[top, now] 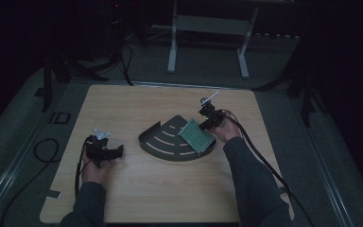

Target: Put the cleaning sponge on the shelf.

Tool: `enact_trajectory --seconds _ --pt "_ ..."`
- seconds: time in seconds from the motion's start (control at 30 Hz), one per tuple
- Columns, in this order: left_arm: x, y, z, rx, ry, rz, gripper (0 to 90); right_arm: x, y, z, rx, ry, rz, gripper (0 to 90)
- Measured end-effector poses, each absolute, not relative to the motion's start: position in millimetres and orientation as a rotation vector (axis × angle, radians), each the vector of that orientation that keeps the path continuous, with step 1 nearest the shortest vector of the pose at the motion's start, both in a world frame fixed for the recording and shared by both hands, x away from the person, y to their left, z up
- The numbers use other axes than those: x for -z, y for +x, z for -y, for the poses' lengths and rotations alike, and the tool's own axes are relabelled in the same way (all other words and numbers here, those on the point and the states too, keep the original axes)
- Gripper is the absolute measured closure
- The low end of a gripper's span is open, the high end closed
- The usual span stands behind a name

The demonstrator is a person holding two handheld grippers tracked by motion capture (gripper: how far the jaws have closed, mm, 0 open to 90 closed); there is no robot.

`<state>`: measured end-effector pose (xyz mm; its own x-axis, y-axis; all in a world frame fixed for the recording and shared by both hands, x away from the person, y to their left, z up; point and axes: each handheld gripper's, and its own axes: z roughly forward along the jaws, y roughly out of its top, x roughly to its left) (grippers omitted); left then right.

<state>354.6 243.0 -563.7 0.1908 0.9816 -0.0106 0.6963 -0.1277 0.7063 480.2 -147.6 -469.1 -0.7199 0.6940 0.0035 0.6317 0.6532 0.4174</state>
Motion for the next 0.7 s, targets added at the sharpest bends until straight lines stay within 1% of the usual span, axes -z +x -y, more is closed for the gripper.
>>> enact_trajectory --seconds 0.7 --pt "564 355 -243 -0.636 1.891 -1.566 12.9 480 479 145 -0.513 1.068 -2.715 89.3"
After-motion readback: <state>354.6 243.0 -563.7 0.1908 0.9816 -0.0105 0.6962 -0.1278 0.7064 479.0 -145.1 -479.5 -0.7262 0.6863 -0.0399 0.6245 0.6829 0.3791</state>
